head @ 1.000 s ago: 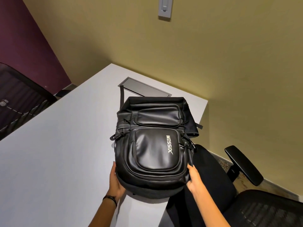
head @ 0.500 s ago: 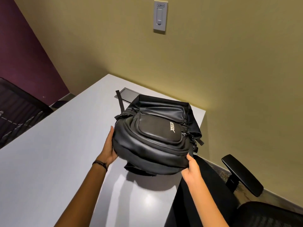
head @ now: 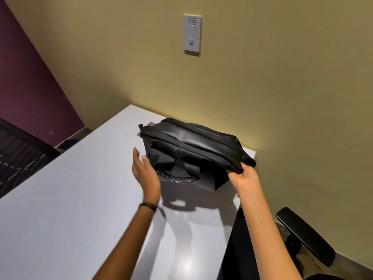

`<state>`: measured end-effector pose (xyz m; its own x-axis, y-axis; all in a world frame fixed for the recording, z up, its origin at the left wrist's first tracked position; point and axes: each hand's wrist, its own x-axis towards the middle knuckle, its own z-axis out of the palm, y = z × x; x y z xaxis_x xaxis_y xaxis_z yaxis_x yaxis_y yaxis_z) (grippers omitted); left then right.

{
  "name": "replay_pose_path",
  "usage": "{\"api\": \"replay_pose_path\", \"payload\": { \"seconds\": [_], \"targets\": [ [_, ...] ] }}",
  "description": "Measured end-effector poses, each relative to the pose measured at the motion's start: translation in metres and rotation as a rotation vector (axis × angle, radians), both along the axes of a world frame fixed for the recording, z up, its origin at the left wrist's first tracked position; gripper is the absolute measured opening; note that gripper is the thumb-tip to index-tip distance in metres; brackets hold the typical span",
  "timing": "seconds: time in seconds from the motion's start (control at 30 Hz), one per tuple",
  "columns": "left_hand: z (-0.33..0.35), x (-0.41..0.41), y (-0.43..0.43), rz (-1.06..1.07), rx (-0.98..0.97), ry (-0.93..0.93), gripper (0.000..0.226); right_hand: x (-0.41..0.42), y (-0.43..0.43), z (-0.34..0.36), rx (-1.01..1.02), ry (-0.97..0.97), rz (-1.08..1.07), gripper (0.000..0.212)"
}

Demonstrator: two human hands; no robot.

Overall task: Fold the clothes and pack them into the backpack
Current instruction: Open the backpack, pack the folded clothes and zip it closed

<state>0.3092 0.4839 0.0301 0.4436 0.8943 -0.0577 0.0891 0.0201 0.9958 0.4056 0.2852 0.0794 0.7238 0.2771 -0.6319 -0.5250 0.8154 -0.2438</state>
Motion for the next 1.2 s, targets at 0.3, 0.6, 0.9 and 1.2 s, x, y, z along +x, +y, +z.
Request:
{"api": "replay_pose_path", "payload": {
  "seconds": [0.3, 0.6, 0.9, 1.2],
  "targets": [
    [-0.029, 0.062, -0.070, -0.310, -0.193, -0.030, 0.060, 0.063, 0.007, 0.024, 0.074, -0.150, -0.013, 0.041],
    [0.018, 0.152, -0.041, -0.546, -0.051, 0.129, 0.060, 0.112, 0.016, 0.001, -0.750, -0.492, 0.176, 0.037],
    [-0.035, 0.197, 0.010, -0.805, 0.375, 0.442, 0.073, 0.145, 0.028, -0.058, -1.791, -1.496, 0.586, 0.057],
    [-0.072, 0.213, 0.020, -0.856, 0.765, 0.805, 0.079, 0.170, 0.064, -0.099, -2.195, -1.510, 1.000, 0.076]
  ]
}}
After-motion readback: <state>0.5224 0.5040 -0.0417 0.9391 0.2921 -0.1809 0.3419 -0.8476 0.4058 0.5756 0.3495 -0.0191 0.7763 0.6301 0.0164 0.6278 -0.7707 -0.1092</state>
